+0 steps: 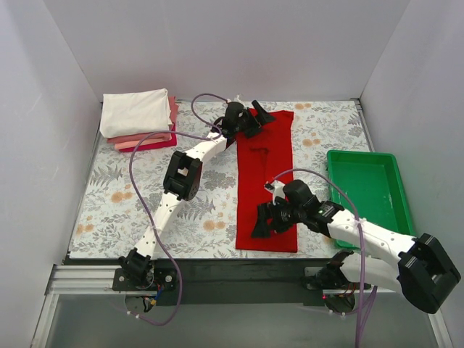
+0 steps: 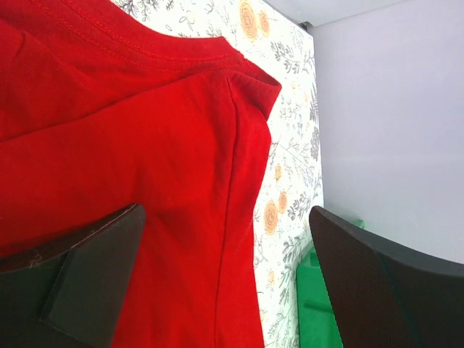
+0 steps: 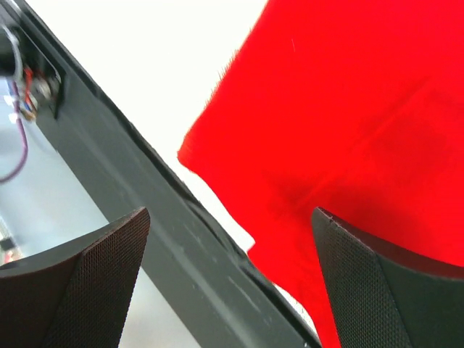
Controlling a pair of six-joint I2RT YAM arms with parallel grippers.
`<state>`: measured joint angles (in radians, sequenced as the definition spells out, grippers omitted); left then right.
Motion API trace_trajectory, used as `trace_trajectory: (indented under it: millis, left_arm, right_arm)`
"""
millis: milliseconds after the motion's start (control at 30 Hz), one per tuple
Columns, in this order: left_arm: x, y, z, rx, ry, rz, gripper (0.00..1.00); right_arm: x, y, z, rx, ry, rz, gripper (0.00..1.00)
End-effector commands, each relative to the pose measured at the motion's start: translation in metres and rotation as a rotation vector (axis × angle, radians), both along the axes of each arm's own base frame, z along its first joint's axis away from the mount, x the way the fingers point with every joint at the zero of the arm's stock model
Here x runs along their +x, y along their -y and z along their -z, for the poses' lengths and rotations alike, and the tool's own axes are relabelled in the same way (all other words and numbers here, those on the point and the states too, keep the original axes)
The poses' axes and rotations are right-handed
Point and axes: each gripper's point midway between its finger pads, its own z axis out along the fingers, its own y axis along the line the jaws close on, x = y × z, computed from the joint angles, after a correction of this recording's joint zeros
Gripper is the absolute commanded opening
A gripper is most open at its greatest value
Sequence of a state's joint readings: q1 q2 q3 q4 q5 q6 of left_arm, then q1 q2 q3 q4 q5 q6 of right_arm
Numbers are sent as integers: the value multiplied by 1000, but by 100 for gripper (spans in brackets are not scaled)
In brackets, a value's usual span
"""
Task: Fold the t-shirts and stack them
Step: Fold the tshirt
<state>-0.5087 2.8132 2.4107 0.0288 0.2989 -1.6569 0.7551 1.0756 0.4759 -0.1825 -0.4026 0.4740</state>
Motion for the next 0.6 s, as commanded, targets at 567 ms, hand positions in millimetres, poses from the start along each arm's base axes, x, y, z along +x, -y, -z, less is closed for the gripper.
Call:
trace_trajectory:
  millis: [567]
  left_arm:
    - [-157,-49,-218,303,267,37,98]
  right_arm:
    - [58,79,-63,-43,332,593,98]
